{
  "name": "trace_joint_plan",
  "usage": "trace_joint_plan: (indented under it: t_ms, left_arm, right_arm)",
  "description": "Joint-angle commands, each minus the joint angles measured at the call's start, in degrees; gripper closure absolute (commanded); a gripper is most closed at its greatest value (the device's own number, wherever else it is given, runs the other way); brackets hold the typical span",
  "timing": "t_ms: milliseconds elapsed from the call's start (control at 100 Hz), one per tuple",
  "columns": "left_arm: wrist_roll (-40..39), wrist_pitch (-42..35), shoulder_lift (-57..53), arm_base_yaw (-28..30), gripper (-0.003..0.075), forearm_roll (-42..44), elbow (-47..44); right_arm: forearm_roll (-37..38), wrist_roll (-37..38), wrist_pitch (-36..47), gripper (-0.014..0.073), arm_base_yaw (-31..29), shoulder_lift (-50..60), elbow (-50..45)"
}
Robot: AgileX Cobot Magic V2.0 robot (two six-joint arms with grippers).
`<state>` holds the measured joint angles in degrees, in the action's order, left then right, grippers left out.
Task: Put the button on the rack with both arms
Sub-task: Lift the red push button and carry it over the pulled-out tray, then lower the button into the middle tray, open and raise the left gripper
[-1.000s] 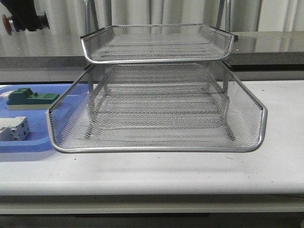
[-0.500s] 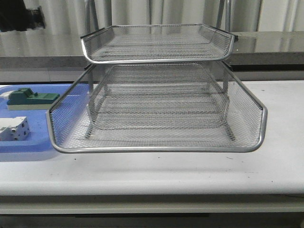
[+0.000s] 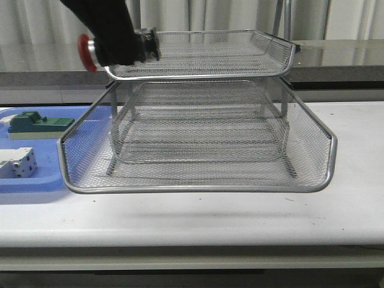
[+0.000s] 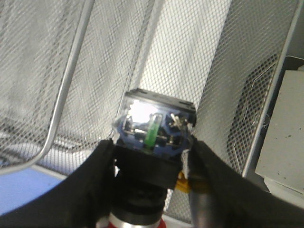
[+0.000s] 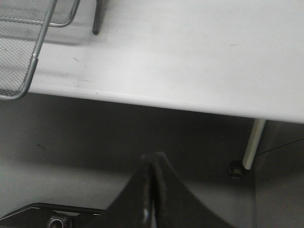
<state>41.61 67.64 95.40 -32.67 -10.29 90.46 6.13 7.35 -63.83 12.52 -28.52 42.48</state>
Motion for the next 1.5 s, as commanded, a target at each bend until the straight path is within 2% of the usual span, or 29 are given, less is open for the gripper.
trace_joint_plan:
  t_ms: [0,270,580,680,730,760,770,780,840,940,1220,1490]
  left_arm:
    - [-0.73,-4.19,-0.83,-1.68,0.0741,-3.07,1.21]
    - [-0.73,-9.92,4.40,-3.08,0.0741,-5.79,1.21]
    - [-0.73,-10.43,7.79,-3.08,0.0731,-5.79,1.21]
    - [-0.73,-10.32,7.79,-3.08,0.0652,-5.79,1.21]
    - [-0.73,-10.23,7.79,-3.08,0.0562,-5.79,1.21]
    - [-0.73,-10.23,7.79,-3.08,0.0538,-5.79,1.21]
    - [-0.73,-10.23,7.79,-3.08,0.0502,-5.79,1.21]
    - [-0.73,-10.23,7.79,-3.08,0.0502,-5.79,1.21]
    - [-0.73,-10.23,7.79,-3.08,0.0384,-5.79,1.21]
    - [-0.73,-10.23,7.79,-3.08,0.0287,-5.79,1.21]
    - [-0.86,-10.09,7.09,-3.08,0.0276,-5.79,1.21]
    - [-2.49,-9.98,0.94,-1.87,0.0279,-5.79,1.21]
  right_arm:
    - [1.12,-0.03,2.97,0.0661,-0.16,-0.26,1.63]
    - [1.12,-0.03,2.97,0.0661,-0.16,-0.26,1.63]
    - [1.12,-0.03,2.97,0.0661,-0.16,-0.26,1.63]
    - [1.12,-0.03,2.97,0.0661,-0.16,-0.26,1.63]
    - [1.12,-0.03,2.97,0.0661,-0.16,-0.26,1.63]
    - [1.12,-0.03,2.97,0.0661,-0.16,-0.26,1.63]
    - [1.12,-0.03,2.97,0.0661,-0.16,-0.26,1.63]
    - [1.12,-0.03,2.97,0.0661,-0.16,-0.26,1.63]
    - [1.12,-0.03,2.97,0.0661,-0.16,-0.26,1.63]
    - [1.12,-0.03,2.97,0.0661,-0.16,-0.26,1.63]
    - [1.12,-0.03,2.97,0.0661,-0.16,-0.26,1.63]
    - [1.12,-0.03,2.97,0.0661,-0.16,-0.26,1.63]
